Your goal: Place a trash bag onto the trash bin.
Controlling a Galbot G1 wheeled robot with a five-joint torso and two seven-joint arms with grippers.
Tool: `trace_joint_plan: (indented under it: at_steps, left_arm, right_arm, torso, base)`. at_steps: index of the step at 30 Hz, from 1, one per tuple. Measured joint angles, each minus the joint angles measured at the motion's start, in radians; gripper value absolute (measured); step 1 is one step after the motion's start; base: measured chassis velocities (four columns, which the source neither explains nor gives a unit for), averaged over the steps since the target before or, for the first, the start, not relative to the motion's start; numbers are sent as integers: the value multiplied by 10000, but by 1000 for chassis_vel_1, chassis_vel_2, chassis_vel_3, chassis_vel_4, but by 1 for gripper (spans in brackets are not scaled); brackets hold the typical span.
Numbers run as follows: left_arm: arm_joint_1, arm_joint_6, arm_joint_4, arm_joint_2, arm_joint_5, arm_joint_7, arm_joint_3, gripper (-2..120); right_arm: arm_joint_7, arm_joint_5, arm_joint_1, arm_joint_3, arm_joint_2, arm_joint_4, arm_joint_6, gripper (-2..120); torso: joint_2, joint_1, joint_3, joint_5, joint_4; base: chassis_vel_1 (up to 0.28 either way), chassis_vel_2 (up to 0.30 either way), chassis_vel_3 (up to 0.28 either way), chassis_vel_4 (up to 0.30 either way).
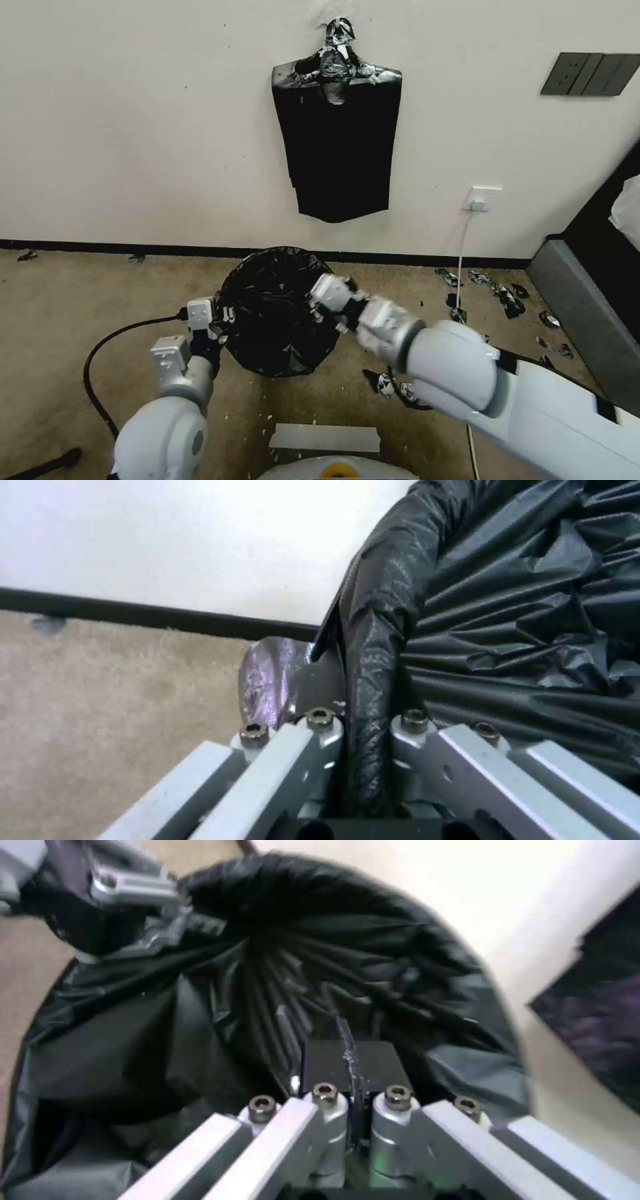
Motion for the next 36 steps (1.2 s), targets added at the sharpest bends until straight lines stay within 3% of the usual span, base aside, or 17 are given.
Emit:
trace_joint_plan:
  at_steps: [4, 19, 36]
  left_arm:
    - [89, -89, -77, -45, 353, 104, 87, 3]
    - [431, -255, -240, -437, 1417, 287, 605, 3]
    - [630, -252, -413, -746, 1554, 294, 1034, 3]
  right_arm:
    - [53, 1, 662, -768, 534, -979, -97, 0]
    - [82, -276, 1614, -2003, 1822, -4121, -40, 0]
    - [62, -437, 1646, -2237, 2148, -5234, 10, 0]
  torso:
    - [0, 0, 0, -1, 1]
    - [0, 0, 0, 0, 0]
    - [0, 0, 0, 2, 0]
  base:
    - [0, 0, 0, 0]
    - [0, 0, 0, 0]
    - [0, 0, 0, 0]
